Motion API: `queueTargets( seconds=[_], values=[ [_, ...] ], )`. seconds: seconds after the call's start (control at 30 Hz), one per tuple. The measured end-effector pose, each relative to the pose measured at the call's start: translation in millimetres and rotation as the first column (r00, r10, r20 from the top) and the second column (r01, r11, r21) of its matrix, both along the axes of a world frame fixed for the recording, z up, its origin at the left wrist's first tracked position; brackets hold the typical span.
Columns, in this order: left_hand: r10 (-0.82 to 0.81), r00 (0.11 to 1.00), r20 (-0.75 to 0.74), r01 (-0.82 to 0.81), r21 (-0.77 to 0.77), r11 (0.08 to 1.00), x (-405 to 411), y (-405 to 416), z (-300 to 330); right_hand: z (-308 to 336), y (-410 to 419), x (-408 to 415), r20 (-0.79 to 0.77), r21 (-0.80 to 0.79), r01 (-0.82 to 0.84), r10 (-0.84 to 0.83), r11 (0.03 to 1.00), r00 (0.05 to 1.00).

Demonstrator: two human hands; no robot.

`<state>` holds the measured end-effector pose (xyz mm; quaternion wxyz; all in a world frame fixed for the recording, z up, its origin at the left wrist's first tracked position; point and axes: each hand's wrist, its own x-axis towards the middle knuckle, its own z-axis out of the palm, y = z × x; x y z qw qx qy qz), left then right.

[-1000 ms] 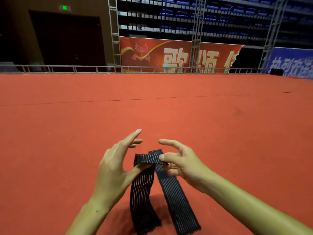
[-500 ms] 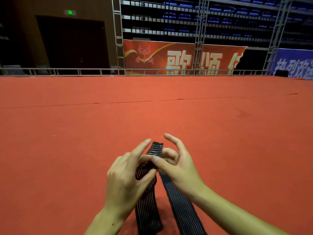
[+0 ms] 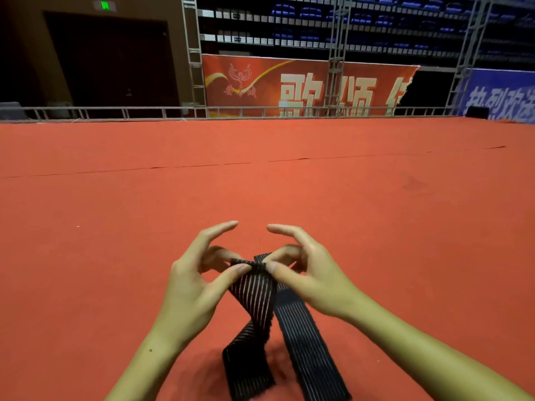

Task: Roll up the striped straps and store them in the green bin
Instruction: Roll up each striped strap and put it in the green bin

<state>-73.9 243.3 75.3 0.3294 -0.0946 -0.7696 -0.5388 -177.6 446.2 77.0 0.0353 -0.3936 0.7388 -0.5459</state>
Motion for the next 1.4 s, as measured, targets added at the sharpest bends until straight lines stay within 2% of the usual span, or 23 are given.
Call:
queueTargets(
  seconds=[0.07,0.13,0.4,0.6,0.77,0.9,1.07,1.27,1.4],
  values=[
    [0.057,0.998,0.035,-0.057,0.016,0.998,-5,-8,-13,-20,11,-33,0.017,0.028,0.148,-0.148,0.989,0.989],
    [0.08,0.995,0.065,-0.083,0.038,0.996,-6,-15,-25,-44,18,-59,0.057,0.094,0.222,-0.228,0.97,0.972],
    [0.152,0.976,0.153,-0.168,0.094,0.981,-48,-32,-62,-118,-7,-111,-0.011,0.318,0.221,-0.23,0.922,0.973],
    [0.135,0.976,0.172,-0.158,0.129,0.979,-74,-40,-92,-156,-24,-157,-0.092,0.553,0.34,-0.35,0.761,0.932],
    [0.165,0.97,0.176,-0.188,0.12,0.975,-82,-53,-102,-169,-55,-188,-0.001,0.515,0.399,-0.465,0.759,0.886],
    [0.173,0.967,0.188,-0.197,0.114,0.974,-80,-63,-105,-172,-72,-200,-0.001,0.538,0.401,-0.476,0.741,0.88],
    [0.18,0.966,0.186,-0.202,0.106,0.974,-74,-66,-102,-166,-94,-201,0.041,0.553,0.447,-0.558,0.704,0.829],
    [0.202,0.965,0.165,-0.216,0.073,0.974,-63,-68,-96,-171,-104,-208,0.164,0.5,0.445,-0.586,0.743,0.794],
    [0.215,0.961,0.172,-0.231,0.076,0.97,-57,-76,-92,-178,-106,-208,0.111,0.397,0.466,-0.545,0.791,0.831]
  ],
)
